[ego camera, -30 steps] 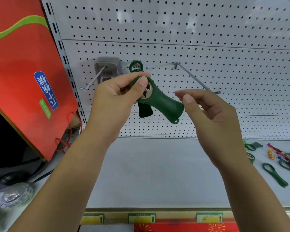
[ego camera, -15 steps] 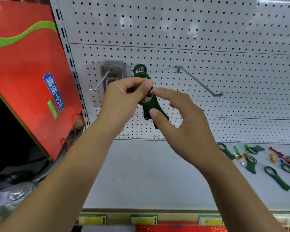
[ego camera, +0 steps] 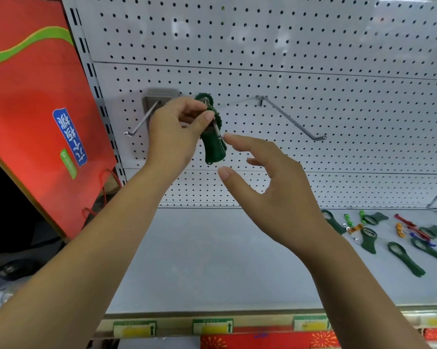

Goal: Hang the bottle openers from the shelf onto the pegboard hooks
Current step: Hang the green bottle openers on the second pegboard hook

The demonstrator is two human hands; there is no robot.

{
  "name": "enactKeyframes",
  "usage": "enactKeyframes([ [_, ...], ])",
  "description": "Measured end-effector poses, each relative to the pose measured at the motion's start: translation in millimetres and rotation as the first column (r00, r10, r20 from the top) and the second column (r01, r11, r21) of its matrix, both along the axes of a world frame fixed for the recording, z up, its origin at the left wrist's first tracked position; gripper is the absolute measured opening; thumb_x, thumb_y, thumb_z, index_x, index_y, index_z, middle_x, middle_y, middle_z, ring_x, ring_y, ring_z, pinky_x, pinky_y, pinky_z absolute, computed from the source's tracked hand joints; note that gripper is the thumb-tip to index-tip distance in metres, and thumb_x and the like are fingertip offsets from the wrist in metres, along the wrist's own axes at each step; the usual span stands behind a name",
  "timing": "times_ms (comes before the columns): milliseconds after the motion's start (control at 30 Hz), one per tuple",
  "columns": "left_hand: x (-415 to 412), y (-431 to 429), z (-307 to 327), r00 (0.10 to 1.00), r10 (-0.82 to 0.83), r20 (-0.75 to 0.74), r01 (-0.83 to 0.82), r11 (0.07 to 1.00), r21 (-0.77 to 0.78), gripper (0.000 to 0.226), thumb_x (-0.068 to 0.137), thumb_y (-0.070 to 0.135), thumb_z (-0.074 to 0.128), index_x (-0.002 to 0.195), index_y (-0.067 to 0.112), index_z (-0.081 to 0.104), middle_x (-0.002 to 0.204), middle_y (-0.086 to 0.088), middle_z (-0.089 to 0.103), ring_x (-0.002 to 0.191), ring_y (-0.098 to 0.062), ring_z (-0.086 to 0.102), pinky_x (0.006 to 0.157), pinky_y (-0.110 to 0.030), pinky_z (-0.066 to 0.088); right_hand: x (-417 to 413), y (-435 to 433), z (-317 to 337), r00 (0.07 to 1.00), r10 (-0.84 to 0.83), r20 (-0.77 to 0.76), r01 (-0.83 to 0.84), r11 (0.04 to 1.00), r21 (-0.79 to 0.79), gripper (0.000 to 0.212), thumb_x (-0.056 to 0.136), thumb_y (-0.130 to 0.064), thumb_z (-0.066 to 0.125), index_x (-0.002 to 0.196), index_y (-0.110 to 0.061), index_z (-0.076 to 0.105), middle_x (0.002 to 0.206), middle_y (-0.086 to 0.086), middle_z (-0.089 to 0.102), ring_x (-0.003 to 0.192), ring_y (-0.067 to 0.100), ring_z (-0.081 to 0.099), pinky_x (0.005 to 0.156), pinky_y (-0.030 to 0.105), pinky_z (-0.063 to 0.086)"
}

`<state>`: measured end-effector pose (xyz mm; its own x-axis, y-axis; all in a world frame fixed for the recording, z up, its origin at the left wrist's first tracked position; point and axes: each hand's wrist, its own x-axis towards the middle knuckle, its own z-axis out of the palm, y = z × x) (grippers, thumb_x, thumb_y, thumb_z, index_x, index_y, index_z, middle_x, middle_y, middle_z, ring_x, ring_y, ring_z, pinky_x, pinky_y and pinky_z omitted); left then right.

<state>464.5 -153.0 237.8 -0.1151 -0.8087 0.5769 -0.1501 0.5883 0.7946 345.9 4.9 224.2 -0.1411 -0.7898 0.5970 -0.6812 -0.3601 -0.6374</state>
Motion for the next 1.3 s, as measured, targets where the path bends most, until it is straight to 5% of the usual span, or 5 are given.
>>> enactKeyframes([
  [167,16,13,-20,0.960,0.198,0.200,-0.136,0.948,-0.289,0.025,0.092,0.024,0.072,0.113,0.011,0.068,0.106,0.002,0.064,0.093,-0.003,0.060,0.082,-0.006,0.040,-13,2,-11,0.999,-0.037,-0.032,0.036,0.999,-0.033,0.033,0.094,-0.031,0.067,0.127,-0.028,0.064,0.119,-0.022,0.063,0.116,-0.007,0.055,0.098,0.014,0.043],
  [367,35,50,-71,0.782,0.362,0.507,-0.121,0.886,-0.447,0.034,0.094,0.035,0.067,0.115,0.008,0.067,0.111,-0.008,0.068,0.105,-0.029,0.061,0.089,-0.043,0.049,-42,7,-47,0.983,-0.145,-0.110,0.154,0.986,0.072,0.039,0.093,-0.036,0.067,0.131,-0.032,0.060,0.122,-0.026,0.056,0.116,-0.009,0.049,0.099,0.007,0.036],
  [633,11,100,-139,0.605,0.105,0.789,0.034,0.987,-0.157,0.051,0.093,0.048,0.062,0.131,0.015,0.062,0.136,-0.004,0.061,0.128,-0.024,0.050,0.106,-0.045,0.039,-90,32,-125,0.966,-0.198,-0.167,0.245,0.907,0.342,0.057,0.092,-0.041,0.068,0.144,-0.029,0.048,0.147,-0.012,0.049,0.138,0.008,0.042,0.112,0.026,0.036],
  [967,-115,150,-192,0.496,-0.145,0.856,0.152,0.985,0.079,0.057,0.095,0.054,0.049,0.140,0.020,0.056,0.152,-0.001,0.049,0.141,-0.023,0.043,0.114,-0.043,0.031,-209,105,-196,0.929,-0.309,-0.203,0.367,0.717,0.593,0.053,0.090,-0.038,0.069,0.139,-0.025,0.054,0.149,-0.009,0.048,0.136,0.014,0.042,0.102,0.020,0.027],
  [1300,-300,198,-231,0.364,-0.244,0.899,0.191,0.964,0.185,0.055,0.099,0.051,0.048,0.144,0.019,0.050,0.158,-0.003,0.040,0.146,-0.024,0.035,0.116,-0.041,0.028,-410,183,-232,0.847,-0.461,-0.266,0.506,0.541,0.672,0.048,0.090,-0.029,0.070,0.134,-0.013,0.059,0.140,0.007,0.058,0.131,0.029,0.045,0.103,0.036,0.041],
])
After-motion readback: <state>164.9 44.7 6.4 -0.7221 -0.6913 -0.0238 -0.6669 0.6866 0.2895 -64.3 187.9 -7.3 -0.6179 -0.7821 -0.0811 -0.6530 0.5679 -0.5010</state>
